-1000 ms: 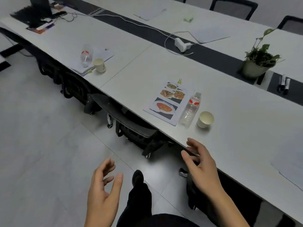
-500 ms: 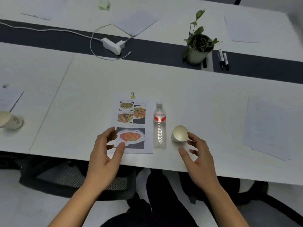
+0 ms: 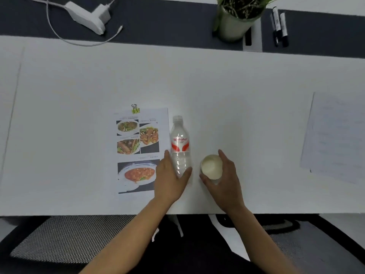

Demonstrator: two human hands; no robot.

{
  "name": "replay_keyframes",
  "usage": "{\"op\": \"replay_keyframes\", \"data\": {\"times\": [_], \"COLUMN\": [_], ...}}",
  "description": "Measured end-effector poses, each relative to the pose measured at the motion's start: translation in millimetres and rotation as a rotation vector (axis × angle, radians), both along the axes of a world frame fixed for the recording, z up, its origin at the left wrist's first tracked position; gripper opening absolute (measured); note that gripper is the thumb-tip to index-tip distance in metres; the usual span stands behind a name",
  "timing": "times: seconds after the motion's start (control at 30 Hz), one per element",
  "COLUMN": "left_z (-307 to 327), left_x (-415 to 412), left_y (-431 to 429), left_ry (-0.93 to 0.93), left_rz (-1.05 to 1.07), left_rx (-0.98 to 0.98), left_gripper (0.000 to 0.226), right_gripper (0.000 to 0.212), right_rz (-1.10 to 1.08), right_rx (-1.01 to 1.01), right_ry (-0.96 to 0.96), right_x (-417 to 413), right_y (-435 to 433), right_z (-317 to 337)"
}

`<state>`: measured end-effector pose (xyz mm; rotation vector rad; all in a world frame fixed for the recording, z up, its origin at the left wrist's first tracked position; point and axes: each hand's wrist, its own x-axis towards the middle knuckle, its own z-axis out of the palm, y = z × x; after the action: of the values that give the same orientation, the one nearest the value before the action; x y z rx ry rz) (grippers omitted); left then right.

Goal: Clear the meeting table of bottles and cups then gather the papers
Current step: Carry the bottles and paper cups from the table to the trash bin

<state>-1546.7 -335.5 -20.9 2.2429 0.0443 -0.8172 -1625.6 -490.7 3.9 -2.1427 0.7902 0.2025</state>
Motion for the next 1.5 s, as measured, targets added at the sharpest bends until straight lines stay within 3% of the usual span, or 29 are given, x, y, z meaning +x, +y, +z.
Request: {"op": "replay_keyframes", "data": {"times": [0.2,0.33,0.43,0.57,0.8,1.17,1.27,1.37,1.5], "left_z": [32,89,132,161,163,200,193,189,194], "left_x": [11,17,10,-20,-102,-233,-280,-339,-428], "left_y": [-2,22,53,96,114,30,-4,-50,-117], "left_ry": [-0.005,-0.105,-0.261,-0.404,-0.35,-0.32,-0.292,-0.253,-0.204], "left_rz": [0.144,0.258,0.254,0.204,0.085,-0.344,-0.453,-0.572,-0.598], "left_rx": [-0.049,-0.122,-0.149,-0.322,-0.474,-0.712,-0.699,-0.684,-0.678], "left_gripper": [0.061,0.074,0.083,0.083,0.05,0.061,0.063,0.049,0.045], "right_gripper": [0.087,0.087,0.086,0.086,0.083,0.075,0.071,0.071,0.083], "right_rz": [-0.168,-0.201,-0.209,-0.253,-0.524,-1.066,-1.192,-1.309,-1.415], "right_rx": [0.032,0.07,0.085,0.044,-0.044,-0.287,-0.297,-0.286,-0.217], "right_ry": [-0.078,-0.165,-0.257,-0.386,-0.437,-0.536,-0.534,-0.528,-0.521], "right_x": [10,17,10,-27,-178,-409,-476,-546,-634], "right_y": [-14,-7,11,46,100,105,98,83,39], "right_z": [28,65,100,134,145,184,174,160,145]}}
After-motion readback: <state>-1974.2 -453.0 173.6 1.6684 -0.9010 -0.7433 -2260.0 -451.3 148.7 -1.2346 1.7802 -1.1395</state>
